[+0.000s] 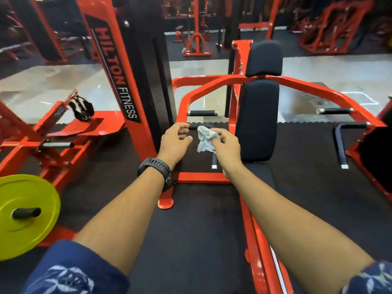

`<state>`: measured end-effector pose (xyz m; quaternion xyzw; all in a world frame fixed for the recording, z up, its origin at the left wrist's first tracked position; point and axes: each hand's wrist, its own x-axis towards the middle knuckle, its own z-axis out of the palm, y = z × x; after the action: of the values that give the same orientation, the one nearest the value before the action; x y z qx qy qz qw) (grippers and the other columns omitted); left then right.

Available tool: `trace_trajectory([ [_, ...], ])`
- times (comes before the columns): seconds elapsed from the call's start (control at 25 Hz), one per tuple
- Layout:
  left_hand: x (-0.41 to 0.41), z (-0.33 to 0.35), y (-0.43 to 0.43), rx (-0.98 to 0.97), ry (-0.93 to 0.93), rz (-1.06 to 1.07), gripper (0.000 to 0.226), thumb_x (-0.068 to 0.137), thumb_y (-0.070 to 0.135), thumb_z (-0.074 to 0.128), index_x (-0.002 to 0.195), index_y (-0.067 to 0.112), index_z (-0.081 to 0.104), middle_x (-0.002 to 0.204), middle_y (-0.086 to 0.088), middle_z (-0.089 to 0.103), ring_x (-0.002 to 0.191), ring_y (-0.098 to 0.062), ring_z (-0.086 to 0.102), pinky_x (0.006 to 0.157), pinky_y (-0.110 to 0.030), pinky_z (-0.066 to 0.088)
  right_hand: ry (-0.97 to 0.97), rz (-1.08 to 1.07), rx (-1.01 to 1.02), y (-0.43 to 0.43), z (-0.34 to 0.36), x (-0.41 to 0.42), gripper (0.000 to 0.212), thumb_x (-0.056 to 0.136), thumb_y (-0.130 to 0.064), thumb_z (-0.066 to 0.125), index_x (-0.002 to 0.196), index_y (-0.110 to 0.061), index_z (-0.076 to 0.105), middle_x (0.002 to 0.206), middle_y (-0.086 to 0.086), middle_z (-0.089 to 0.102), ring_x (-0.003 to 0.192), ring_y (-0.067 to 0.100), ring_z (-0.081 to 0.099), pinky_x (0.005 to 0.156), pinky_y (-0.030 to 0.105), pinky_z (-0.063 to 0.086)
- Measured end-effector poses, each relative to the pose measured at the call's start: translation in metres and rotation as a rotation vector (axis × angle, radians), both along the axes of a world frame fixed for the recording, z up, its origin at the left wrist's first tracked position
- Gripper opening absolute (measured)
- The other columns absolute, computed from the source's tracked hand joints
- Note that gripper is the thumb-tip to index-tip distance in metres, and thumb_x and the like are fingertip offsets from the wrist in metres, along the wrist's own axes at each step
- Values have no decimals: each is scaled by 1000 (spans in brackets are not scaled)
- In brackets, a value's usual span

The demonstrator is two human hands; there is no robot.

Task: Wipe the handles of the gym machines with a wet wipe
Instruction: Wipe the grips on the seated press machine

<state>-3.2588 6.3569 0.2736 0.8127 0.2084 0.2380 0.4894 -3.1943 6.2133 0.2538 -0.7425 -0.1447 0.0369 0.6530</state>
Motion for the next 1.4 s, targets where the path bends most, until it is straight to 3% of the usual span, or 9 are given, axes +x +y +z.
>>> trace_trajectory([
  [0.12, 36, -14, 35, 116, 99, -71, 41, 91, 6, 66, 131, 14, 61, 125, -5, 65, 117, -17, 60, 102, -24, 43, -35, -68, -95, 30, -11, 27, 15, 88, -13, 62, 89, -23, 73, 81, -11, 69, 78, 5, 62, 69, 25, 51],
  [0.28, 98, -47, 91, 303, 200, -138, 48, 91, 11, 65, 139, 14, 55, 139, -5, 59, 129, -19, 52, 99, -13, 29, -107, -157, -188, 90, -44, 89, 16, 85, -5, 59, 92, -17, 66, 90, -2, 68, 84, 17, 62, 72, 33, 49],
  [0.48, 175, -97, 148, 509, 320, -269, 57, 87, 13, 67, 141, 10, 49, 137, -9, 52, 130, -28, 46, 112, -34, 35, -271, -59, -423, 155, -88, 162, 37, 91, 1, 48, 117, -15, 68, 108, 12, 61, 96, 28, 58, 80, 35, 45],
  [0.64, 232, -122, 189, 680, 422, -321, 74, 87, 21, 71, 149, 6, 34, 157, -15, 27, 148, -32, 21, 121, -45, 26, -449, -41, -724, 195, -103, 209, 11, 99, -28, 45, 98, -35, 53, 98, -6, 62, 88, 17, 59, 72, 31, 40],
  [0.84, 285, -140, 226, 850, 642, -541, 97, 89, 40, 63, 158, 2, 7, 166, -18, -3, 154, -33, -5, 123, -53, 14, -446, 210, -789, 223, -166, 240, 38, 98, -6, 42, 134, 4, 48, 132, 24, 46, 130, 45, 38, 116, 45, 27],
  [0.92, 295, -149, 235, 915, 686, -622, 104, 88, 46, 62, 158, 1, 0, 166, -19, -9, 153, -33, -9, 124, -51, 8, -380, 191, -771, 224, -171, 247, 47, 94, -2, 44, 141, 3, 45, 144, 22, 43, 142, 41, 31, 116, 40, 30],
  [1.08, 309, -156, 247, 935, 633, -661, 112, 83, 50, 64, 157, 3, -7, 166, -14, -14, 153, -28, -15, 123, -47, -4, -297, 30, -747, 237, -159, 238, 58, 87, -7, 22, 136, 5, 53, 140, 23, 53, 138, 36, 42, 113, 42, 37],
  [1.24, 313, -160, 253, 905, 552, -688, 110, 82, 50, 62, 158, 3, -2, 167, -13, -11, 154, -27, -13, 124, -47, -5, -435, 78, -734, 238, -164, 230, 37, 104, -23, 35, 132, -17, 58, 134, 5, 55, 129, 17, 45, 113, 37, 34],
  [1.4, 312, -169, 254, 970, 533, -678, 120, 74, 58, 67, 158, 4, 0, 167, -15, -8, 154, -30, -11, 123, -49, -3, -362, -219, -816, 230, -164, 244, 27, 101, -32, 46, 116, -21, 66, 123, -1, 60, 120, 11, 53, 106, 30, 39],
])
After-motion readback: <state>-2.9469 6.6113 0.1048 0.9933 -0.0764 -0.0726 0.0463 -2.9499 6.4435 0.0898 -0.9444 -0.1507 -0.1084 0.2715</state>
